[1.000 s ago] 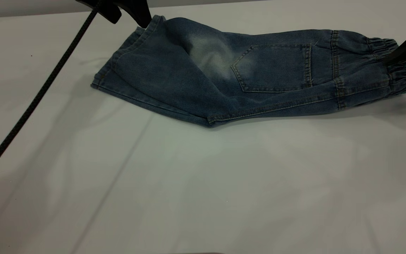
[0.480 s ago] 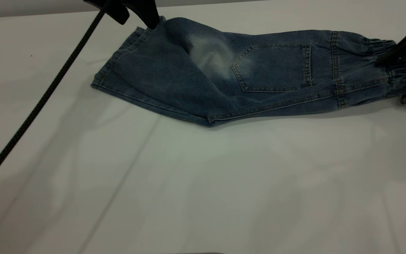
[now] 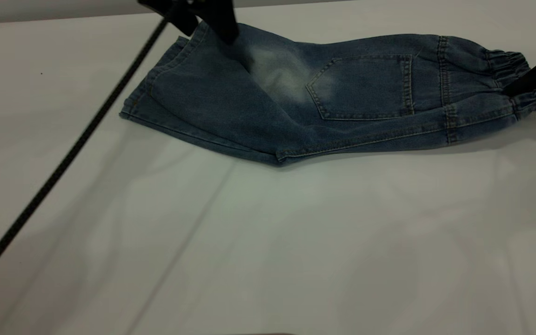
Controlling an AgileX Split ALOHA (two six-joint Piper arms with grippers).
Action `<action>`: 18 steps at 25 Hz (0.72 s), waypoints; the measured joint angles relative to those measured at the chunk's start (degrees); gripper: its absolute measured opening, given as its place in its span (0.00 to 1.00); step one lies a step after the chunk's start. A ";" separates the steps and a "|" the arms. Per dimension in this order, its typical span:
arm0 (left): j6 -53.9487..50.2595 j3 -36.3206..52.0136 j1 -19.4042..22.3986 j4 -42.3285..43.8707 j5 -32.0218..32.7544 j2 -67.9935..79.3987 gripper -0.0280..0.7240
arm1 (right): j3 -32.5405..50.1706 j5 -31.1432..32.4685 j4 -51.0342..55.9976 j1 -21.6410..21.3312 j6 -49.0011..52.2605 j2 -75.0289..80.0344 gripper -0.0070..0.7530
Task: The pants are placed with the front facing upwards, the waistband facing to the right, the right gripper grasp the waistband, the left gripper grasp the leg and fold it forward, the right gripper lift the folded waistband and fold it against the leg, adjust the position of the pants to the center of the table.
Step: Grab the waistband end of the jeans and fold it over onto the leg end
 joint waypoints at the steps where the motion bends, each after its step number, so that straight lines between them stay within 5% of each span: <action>1: 0.00 -1.14 -0.59 0.43 0.66 0.53 0.80 | 0.00 0.51 0.00 0.00 -1.03 -0.20 0.08; 11: 0.05 -19.90 -8.35 9.46 7.97 13.97 0.80 | 0.00 3.74 -2.79 1.81 -2.52 -7.16 0.08; 18: -2.01 -25.14 -11.28 13.34 9.69 22.42 0.79 | 0.00 6.72 -2.72 7.71 -1.86 -14.64 0.08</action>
